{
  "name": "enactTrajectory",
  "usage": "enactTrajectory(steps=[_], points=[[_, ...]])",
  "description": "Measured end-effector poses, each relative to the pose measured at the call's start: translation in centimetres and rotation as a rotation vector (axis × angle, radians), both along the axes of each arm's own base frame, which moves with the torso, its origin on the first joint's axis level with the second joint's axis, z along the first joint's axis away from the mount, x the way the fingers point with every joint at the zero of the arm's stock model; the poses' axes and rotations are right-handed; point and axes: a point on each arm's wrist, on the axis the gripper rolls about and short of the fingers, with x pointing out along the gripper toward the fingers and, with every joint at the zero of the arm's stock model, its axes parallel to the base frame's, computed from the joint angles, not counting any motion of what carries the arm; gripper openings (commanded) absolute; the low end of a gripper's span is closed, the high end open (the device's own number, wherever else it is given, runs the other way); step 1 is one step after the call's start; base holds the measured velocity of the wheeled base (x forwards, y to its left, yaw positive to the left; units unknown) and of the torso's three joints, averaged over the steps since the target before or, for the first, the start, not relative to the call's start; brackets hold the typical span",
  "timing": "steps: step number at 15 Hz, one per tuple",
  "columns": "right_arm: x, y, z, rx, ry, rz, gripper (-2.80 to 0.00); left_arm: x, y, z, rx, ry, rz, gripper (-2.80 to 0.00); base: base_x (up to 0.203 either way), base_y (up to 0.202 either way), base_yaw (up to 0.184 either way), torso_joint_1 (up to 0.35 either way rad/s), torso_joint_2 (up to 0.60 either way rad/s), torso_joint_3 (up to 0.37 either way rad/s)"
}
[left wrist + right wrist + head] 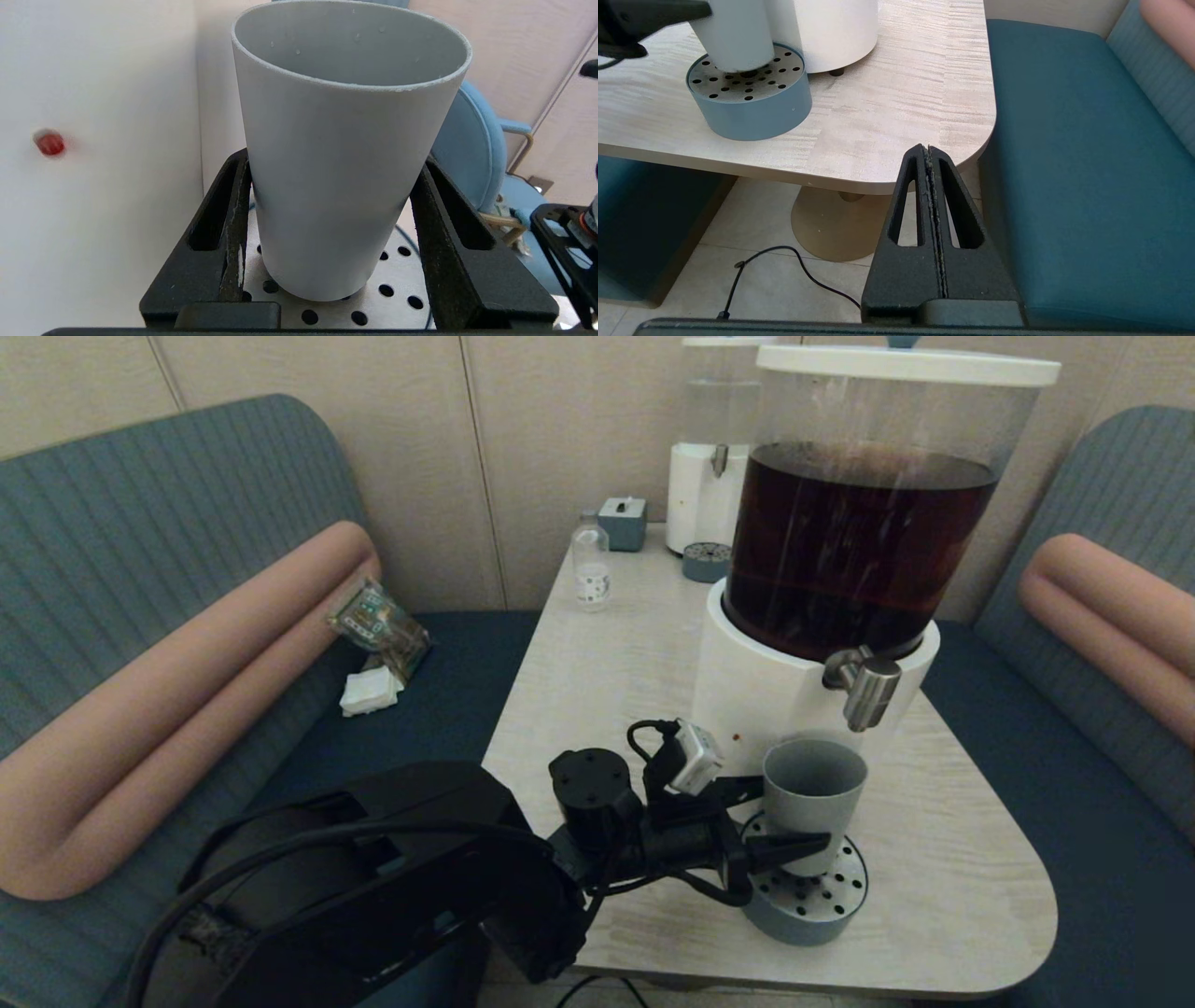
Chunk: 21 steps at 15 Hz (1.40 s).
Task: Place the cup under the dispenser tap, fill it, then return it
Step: Place it under the water dispenser
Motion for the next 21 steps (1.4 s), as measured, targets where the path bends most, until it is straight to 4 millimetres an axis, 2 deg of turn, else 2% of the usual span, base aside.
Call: enactTrajectory(steps=[10,11,12,21], points=[[0.0,0.0,0.0,0.0,0.0,0.0,-2.8,0.4,-0.3,-1.1,0.004,0.007,0.012,-2.8,0.0,0.0,0.0,0.0,0.0,0.0],[0.0,0.0,0.0,0.0,0.0,0.0,-2.8,0.4,-0.3,-1.1,0.005,0.007,0.012,-0.96,0.0,0.0,0.0,0.0,0.0,0.0],[0.0,0.0,0.0,0.0,0.0,0.0,-2.8,0.4,-0.3,-1.1,0.006,0.008,0.012,0.0,0.0,0.0,0.0,0.0,0.0,0.0],[0.0,0.0,0.0,0.0,0.0,0.0,-2.8,0.2,-0.2,-1.1,0.012,0.014,0.014,0.0,0.0,0.0,0.0,0.0,0.0,0.0]])
